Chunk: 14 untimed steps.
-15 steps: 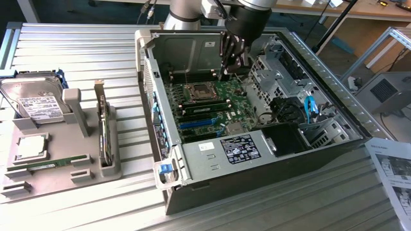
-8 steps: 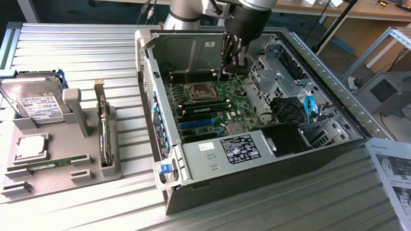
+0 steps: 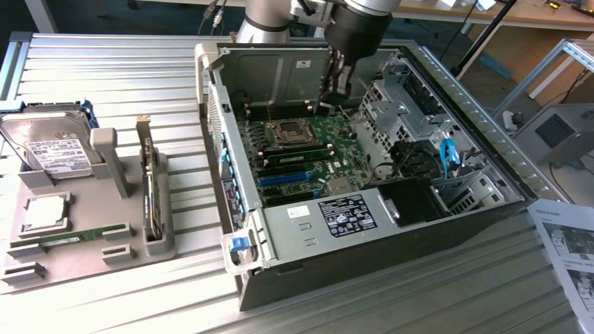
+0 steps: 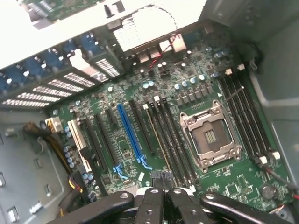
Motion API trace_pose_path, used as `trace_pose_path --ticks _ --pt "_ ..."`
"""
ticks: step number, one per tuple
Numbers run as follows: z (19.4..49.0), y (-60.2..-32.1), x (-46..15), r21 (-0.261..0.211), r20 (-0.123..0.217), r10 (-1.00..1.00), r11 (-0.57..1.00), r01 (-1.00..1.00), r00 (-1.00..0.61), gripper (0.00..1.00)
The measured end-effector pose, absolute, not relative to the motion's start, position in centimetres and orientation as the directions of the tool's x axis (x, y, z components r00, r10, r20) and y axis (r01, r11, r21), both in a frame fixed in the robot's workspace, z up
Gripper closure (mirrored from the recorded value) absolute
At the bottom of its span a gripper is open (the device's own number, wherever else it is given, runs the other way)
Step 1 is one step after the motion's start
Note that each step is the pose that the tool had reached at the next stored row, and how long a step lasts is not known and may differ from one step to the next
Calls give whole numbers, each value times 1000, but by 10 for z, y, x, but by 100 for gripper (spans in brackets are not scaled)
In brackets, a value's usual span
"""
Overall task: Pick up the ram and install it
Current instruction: 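Press down the ram until it locks into place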
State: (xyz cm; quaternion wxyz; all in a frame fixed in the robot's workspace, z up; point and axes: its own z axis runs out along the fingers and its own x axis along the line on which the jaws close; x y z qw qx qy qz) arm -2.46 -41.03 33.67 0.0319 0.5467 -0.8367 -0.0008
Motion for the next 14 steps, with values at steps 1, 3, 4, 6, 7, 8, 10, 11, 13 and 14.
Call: trace_pose_path --ticks 1,3,4,6,7,8,10,11,13,14 --pt "337 -410 -25 36 53 -909 416 -908 -414 89" --pt "337 -410 -25 36 53 -895 445 -895 -443 89" --pt "337 -410 -25 36 53 -890 455 -890 -453 89" --pt "337 -410 -25 36 52 -882 470 -882 -468 89" --pt "337 -410 -25 36 53 -878 477 -878 -475 89" --pt "337 -410 -25 36 53 -875 484 -875 -482 89" --pt "337 -410 -25 36 52 -866 498 -866 -496 89" --pt "337 -410 -25 36 53 -855 518 -855 -516 89" --pt "337 -410 -25 36 53 -832 554 -832 -552 89" --pt "337 -410 -25 36 52 -817 576 -816 -574 89"
